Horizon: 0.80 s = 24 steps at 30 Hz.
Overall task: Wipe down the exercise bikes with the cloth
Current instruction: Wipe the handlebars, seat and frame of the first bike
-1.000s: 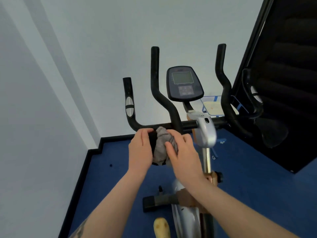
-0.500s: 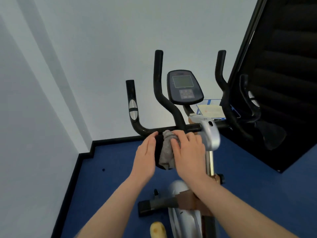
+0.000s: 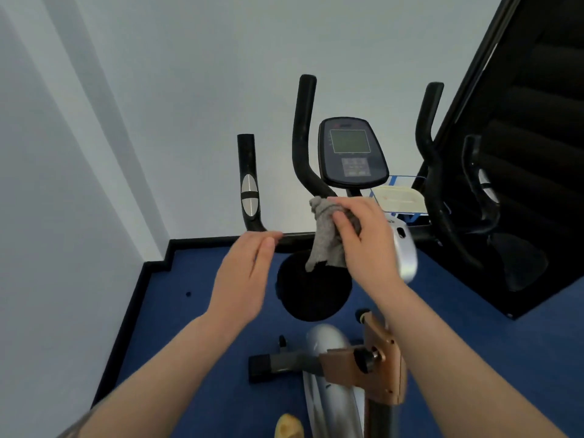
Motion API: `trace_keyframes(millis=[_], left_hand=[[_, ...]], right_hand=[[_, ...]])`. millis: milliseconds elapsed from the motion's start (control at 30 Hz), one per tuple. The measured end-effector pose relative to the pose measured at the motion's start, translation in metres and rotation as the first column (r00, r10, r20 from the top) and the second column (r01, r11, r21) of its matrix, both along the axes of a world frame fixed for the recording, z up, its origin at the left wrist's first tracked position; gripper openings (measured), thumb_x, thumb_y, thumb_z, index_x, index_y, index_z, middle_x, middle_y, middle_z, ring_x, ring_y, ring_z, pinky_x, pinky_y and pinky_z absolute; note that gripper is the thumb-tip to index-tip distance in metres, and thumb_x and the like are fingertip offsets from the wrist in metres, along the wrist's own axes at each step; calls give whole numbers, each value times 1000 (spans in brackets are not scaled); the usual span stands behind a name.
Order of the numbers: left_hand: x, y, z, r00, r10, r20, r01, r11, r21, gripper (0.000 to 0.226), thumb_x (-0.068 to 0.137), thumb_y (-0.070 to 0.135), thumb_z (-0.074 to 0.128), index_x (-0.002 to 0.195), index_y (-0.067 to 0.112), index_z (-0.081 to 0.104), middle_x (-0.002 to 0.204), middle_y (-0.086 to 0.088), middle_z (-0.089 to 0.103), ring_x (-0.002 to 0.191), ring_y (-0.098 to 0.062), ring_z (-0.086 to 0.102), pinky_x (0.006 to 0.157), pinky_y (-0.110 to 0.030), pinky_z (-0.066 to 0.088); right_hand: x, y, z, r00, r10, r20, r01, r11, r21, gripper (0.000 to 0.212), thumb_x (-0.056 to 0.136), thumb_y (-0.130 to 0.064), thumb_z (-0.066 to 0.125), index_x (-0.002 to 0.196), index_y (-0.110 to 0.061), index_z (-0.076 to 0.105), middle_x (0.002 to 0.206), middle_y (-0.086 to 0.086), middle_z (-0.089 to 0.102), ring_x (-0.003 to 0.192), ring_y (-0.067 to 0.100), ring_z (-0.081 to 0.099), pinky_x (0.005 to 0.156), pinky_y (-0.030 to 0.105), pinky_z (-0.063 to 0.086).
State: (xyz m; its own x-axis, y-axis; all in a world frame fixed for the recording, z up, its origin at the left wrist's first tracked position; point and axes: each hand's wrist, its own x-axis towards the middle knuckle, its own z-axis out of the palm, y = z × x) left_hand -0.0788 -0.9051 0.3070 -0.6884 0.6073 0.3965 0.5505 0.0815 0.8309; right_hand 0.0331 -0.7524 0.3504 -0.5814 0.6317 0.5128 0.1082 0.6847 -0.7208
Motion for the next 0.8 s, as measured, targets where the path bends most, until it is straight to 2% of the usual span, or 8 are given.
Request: trace_keyframes(millis=[100,167,333,433,500,567,700,800], left_hand=[[-23,7,9,999,40,-36,-37,998,56,30,101,31,38,115,29,65,112,17,65,111,-3,58,96,-23,45],[-36,15,9,996,7,-89,-5,1000,26,31,101,28,39,117,25,66,116,16,64,115,-4,56,100,-24,43],[-57,22,-1,977,-85,-194,66,992,-105,32,102,24,41,118,20,68,127,12,63,133,-4,46,116,-43,27],[-59,28,-3,979,-49,-199,38,998,-58,35,101,27,36,117,21,68,126,12,63,130,-4,49,114,-49,29],[-60,29,-5,975,-33,-220,22,998,-51,36,101,25,36,117,21,68,124,12,64,128,-4,51,115,-48,29],[-61,27,-6,969,-44,-244,31,998,-59,35,101,25,36,117,21,67,125,14,63,129,-4,50,116,-43,28],[-64,21,-3,966,-106,-237,81,990,-112,35,101,26,36,120,22,66,127,16,62,133,-4,47,118,-36,24],[-69,21,2,959,-137,-248,105,985,-138,35,101,25,36,120,22,66,126,15,63,130,-4,50,116,-38,27]], right_hand=[[-21,25,3,943,80,323,-172,949,265,22,94,-21,63,114,-28,69,107,-15,68,105,7,60,113,31,18],[-32,38,2,819,191,541,-384,883,270,23,95,-28,60,117,-30,68,109,-15,70,109,5,60,120,34,1],[-39,58,1,628,154,763,-639,661,393,51,96,-49,24,134,-31,54,110,-14,68,105,6,63,120,31,-10],[-65,47,1,550,103,829,-690,616,381,51,99,-53,20,132,-29,49,109,-9,66,103,13,62,113,31,23],[-78,43,2,532,168,830,-697,643,316,45,100,-54,24,127,-30,51,107,-6,66,98,18,62,84,34,43],[-77,48,3,514,205,833,-723,626,293,41,101,-52,26,128,-32,49,110,-7,64,99,18,61,74,32,39],[-66,52,8,448,298,843,-732,664,154,47,98,-54,27,141,-37,40,120,-12,60,108,13,58,86,33,46],[-77,42,7,382,319,867,-694,719,41,57,90,-69,26,129,-33,48,107,-11,59,100,14,58,83,35,47]])
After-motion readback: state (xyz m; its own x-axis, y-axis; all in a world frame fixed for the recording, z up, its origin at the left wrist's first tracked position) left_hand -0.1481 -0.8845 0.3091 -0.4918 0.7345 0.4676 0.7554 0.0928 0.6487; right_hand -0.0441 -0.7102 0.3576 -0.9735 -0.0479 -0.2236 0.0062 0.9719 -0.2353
